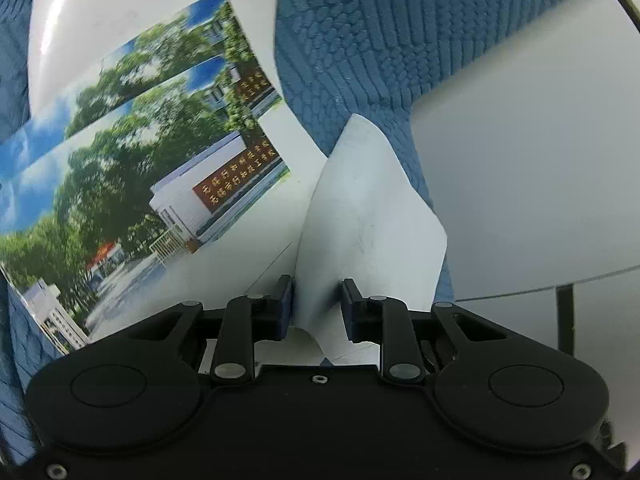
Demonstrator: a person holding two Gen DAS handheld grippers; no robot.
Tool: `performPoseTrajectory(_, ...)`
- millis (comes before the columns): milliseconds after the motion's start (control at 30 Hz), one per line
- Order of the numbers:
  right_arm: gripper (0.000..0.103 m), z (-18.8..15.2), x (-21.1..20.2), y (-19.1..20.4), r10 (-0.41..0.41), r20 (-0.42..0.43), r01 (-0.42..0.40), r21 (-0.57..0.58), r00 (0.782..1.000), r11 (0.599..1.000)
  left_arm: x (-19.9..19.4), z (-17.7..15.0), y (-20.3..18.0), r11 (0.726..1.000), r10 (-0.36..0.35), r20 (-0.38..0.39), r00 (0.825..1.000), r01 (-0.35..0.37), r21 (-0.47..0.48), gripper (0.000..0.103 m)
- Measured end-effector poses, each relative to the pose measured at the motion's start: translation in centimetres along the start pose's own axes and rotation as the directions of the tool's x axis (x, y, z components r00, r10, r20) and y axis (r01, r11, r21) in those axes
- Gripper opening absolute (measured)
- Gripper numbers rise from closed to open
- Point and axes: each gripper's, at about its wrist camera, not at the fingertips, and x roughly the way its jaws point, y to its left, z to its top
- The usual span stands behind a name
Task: Organize objects
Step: 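Lift the white card with both grippers and carry it toward the book stack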
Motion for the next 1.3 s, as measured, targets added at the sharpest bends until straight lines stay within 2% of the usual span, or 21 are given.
performPoseTrajectory(233, 0.060, -0.6, 1.4, -1.0, 0.004, 0.033, -0.010, 0.179, 0.999, 0.984, -0.3, 0.2, 1.6, 0.989, -0.082, -0.012, 0.997, 0.080, -0.125, 0.020)
performPoseTrajectory(500, 0.056, -0.5, 0.4, -1.7, -0.031, 0.151, -0.005, 0.228, 0.988, 0.974, -1.3, -0.1, 1.6, 0.979, -0.113, -0.002, 0.994, 0.111, -0.170, 0.019)
performPoseTrajectory(600, 0.041, -0.4, -0.1, -1.9, -0.055, 0.172, 0.014, 0.234, 0.984, 0.972, -1.7, -0.3, 1.6, 0.978, -0.114, 0.002, 0.993, 0.113, -0.175, 0.019)
performPoseTrajectory(667, 0.019, -0.4, -0.5, -1.9, -0.080, 0.177, 0.040, 0.222, 0.981, 0.974, -1.9, -0.5, 1.6, 0.979, -0.106, 0.000, 0.994, 0.104, -0.175, 0.019)
performPoseTrajectory(700, 0.017, -0.4, -0.5, -2.0, -0.084, 0.178, 0.045, 0.211, 0.980, 0.976, -1.9, -0.6, 1.7, 0.979, -0.106, -0.003, 0.994, 0.104, -0.175, 0.020)
performPoseTrajectory(767, 0.011, -0.4, -0.9, -1.8, -0.077, 0.180, 0.043, 0.189, 0.981, 0.981, -2.2, -1.0, 2.1, 0.977, -0.107, 0.003, 0.994, 0.106, -0.187, 0.029)
performPoseTrajectory(867, 0.006, -0.3, -2.1, -1.1, -0.067, 0.200, 0.042, 0.129, 0.977, 0.991, -2.7, -1.8, 2.6, 0.975, -0.101, 0.011, 0.995, 0.102, -0.196, 0.029)
performPoseTrajectory(933, 0.005, 0.1, -2.8, -0.8, -0.057, 0.209, 0.035, 0.107, 0.976, 0.994, -3.2, -2.5, 3.2, 0.966, -0.138, 0.009, 0.990, 0.136, -0.222, 0.030)
performPoseTrajectory(1033, 0.005, 0.3, -3.7, -0.6, -0.057, 0.208, 0.041, 0.080, 0.976, 0.996, -4.0, -3.9, 3.9, 0.947, -0.187, 0.018, 0.982, 0.185, -0.264, 0.039)
performPoseTrajectory(1100, 0.004, 0.3, -4.1, -0.4, -0.046, 0.203, 0.035, 0.059, 0.978, 0.998, -4.6, -5.0, 4.3, 0.931, -0.221, 0.025, 0.975, 0.219, -0.291, 0.040)
performPoseTrajectory(1167, 0.004, 0.0, -4.8, 0.0, -0.047, 0.205, 0.042, 0.026, 0.978, 0.999, -5.2, -6.1, 4.7, 0.908, -0.259, 0.042, 0.965, 0.259, -0.328, 0.046)
performPoseTrajectory(1300, 0.005, -0.8, -5.8, 0.5, -0.039, 0.205, 0.041, -0.006, 0.978, 0.999, -5.6, -8.2, 5.1, 0.865, -0.325, 0.056, 0.944, 0.320, -0.387, 0.047)
